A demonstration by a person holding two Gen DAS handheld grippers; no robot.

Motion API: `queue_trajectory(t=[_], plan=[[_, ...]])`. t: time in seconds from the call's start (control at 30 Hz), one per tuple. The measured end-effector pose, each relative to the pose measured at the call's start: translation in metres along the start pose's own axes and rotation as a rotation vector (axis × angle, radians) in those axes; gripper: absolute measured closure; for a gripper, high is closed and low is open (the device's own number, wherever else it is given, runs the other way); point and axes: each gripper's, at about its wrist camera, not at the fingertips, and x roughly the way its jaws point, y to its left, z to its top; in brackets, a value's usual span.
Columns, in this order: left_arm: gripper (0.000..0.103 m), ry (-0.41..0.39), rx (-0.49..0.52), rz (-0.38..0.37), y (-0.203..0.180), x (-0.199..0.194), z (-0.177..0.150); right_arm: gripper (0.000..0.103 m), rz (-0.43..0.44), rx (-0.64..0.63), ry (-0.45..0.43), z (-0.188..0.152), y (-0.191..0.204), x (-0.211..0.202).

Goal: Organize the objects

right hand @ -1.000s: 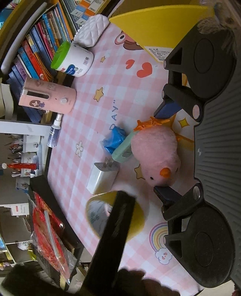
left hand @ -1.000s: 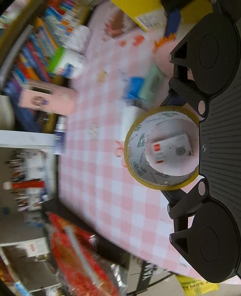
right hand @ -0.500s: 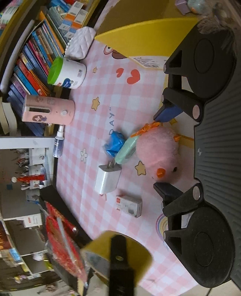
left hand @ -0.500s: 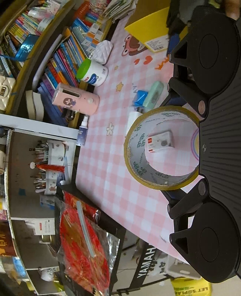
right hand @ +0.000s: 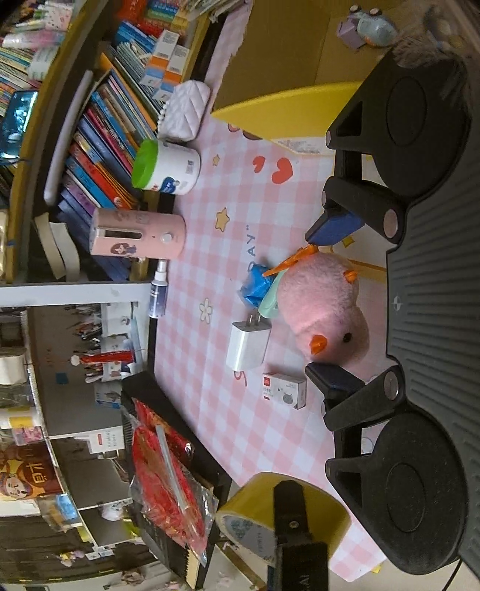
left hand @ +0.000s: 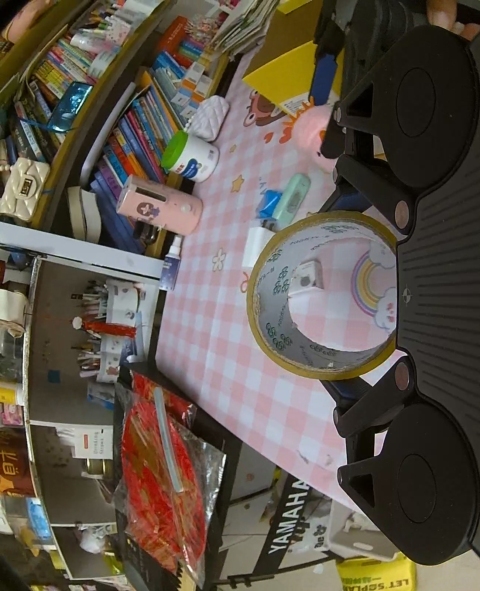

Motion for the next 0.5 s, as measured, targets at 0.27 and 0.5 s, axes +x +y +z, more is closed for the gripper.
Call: queue_trajectory(t=[0.27,0.5], plan=[[0.020,-0.017,0.010,-0.036,0.003,-0.025,-0.018,0.036,-0.027,-0.010,-0.044,-0.015,0.015,-0.035],[0.020,-0.002,0.021,-0.063,0.011,-0.049,-0.043,0.036,-0.046,-0.006,-0.039,-0.039,0.032,-0.061]])
